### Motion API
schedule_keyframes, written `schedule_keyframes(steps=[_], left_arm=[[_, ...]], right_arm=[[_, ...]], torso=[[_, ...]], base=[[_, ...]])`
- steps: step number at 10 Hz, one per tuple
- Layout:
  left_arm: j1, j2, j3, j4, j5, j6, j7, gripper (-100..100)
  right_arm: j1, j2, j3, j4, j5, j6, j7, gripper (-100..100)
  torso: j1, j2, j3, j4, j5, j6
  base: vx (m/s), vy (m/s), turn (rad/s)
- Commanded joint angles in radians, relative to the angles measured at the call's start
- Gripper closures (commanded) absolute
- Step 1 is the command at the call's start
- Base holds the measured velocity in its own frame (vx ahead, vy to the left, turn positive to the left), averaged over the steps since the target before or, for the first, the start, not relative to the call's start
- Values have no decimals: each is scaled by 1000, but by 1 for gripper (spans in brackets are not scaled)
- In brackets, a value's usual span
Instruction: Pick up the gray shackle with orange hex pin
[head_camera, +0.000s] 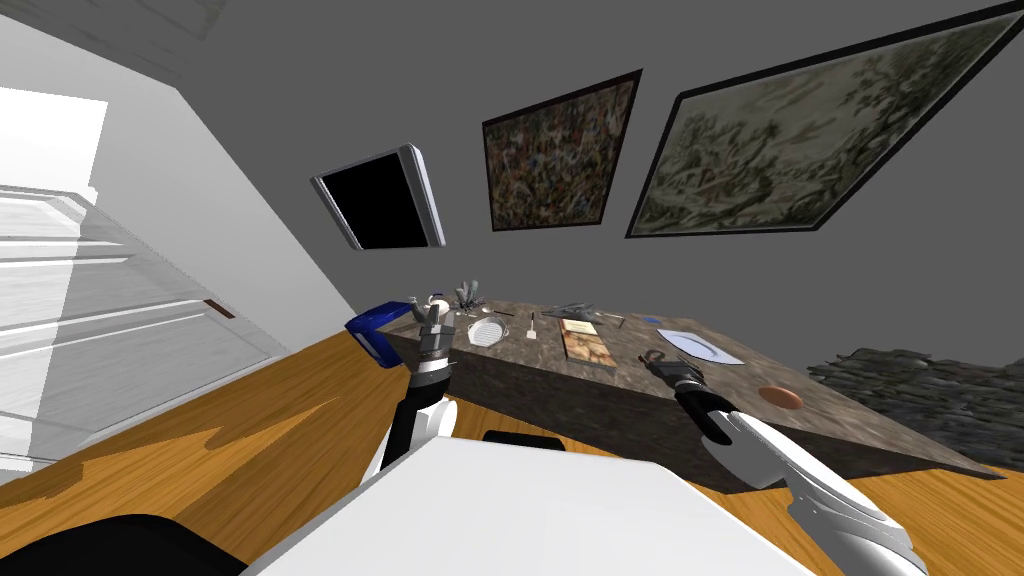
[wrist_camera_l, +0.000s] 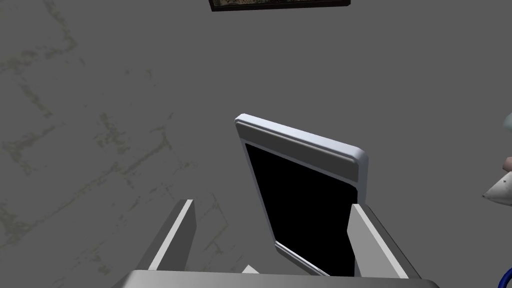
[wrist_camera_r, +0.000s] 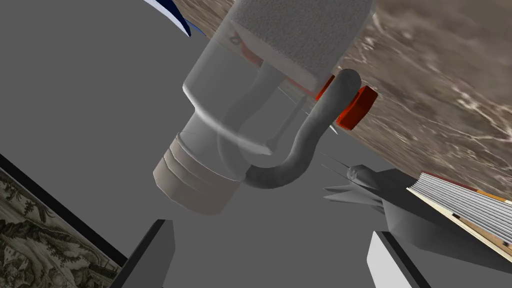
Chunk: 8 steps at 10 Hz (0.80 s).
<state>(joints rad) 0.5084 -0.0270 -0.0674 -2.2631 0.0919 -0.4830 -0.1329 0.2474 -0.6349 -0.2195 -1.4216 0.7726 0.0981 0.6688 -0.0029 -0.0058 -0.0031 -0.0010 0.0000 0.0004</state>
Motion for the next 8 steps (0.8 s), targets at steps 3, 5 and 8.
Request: schedule_keyframes(steps=[3,5,8], left_arm=[[0,0,0,0,0,0,0,0],[0,0,0,0,0,0,0,0],[0,0,0,0,0,0,0,0]], right_arm=[[-9,7,-12,27,13,-1,3,0],[-9,7,-12,27,13,-1,3,100],[-9,7,-12,27,13,-1,3,100]], torso=[[0,3,1,0,0,0],[2,6,3,1,0,0],[2,7,4,1,0,0]], base=[[58,-26,14],[0,0,0],[0,0,0]])
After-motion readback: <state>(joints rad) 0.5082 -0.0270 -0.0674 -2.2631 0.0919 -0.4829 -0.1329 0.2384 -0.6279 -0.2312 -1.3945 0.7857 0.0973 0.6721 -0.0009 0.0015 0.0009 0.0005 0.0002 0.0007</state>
